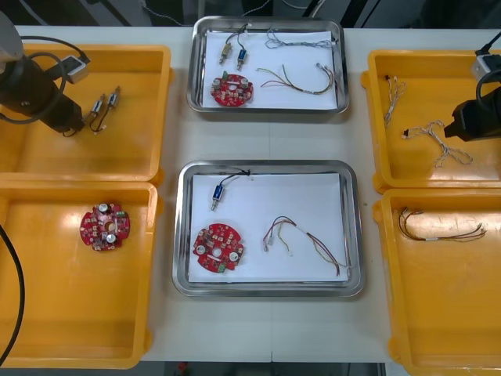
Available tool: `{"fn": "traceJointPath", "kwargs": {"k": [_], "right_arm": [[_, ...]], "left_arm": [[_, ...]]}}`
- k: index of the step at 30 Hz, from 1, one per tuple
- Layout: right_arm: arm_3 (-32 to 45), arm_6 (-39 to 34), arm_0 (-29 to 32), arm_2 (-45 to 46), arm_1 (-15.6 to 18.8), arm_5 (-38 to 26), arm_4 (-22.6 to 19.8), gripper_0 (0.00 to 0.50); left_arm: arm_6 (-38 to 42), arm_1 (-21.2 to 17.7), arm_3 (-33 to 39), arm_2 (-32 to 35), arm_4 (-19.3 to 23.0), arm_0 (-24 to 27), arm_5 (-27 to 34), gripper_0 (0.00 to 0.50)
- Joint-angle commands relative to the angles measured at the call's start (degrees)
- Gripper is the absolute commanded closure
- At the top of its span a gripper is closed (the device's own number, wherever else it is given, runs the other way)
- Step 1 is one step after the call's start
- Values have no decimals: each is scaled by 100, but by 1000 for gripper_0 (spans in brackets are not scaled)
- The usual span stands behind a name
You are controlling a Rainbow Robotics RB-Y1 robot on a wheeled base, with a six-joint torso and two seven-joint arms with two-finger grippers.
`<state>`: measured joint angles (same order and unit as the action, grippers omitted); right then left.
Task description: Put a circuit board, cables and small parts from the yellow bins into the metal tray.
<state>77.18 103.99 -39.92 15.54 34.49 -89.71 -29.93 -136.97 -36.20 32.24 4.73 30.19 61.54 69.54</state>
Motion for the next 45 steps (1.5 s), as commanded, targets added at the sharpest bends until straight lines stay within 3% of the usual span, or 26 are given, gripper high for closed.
{"fn": "traceJointPath", "kwargs": {"k": [1,9,15,20,27,36,38,40,45], "right_arm": [[-309,596,-535,-68,295,-11,119,0],[-1214,1774,-992,-139,401,199,260,0],[-1329,2442,-1062,-666,436,490,339,0],[-1364,2741,-1062,-974,436,604,339,0],[-1997,3286,-1071,-982,436,1052,181,0],[-2383,3242,-1071,-982,366,1448,75,0],[-2410,3207,-1071,-982,348,1483,40,0],[-2410,3154,-1071,-982,339,1500,-4,0],[-2401,3110,-1088,-982,331,1553,-48,0]], "left_arm": [[-67,-89,151,98,48,165,60,0],[-58,-36,151,89,-5,139,60,0],[-41,8,151,89,-57,86,-28,0],[-49,25,151,89,-66,42,-116,0],[-49,69,151,89,-75,-20,-186,0],[-58,69,151,89,-66,-46,-186,5],[-58,69,151,89,-49,-72,-195,85],[-58,78,151,89,-5,-90,-221,500],[-67,69,151,89,-40,-99,-213,500]]}}
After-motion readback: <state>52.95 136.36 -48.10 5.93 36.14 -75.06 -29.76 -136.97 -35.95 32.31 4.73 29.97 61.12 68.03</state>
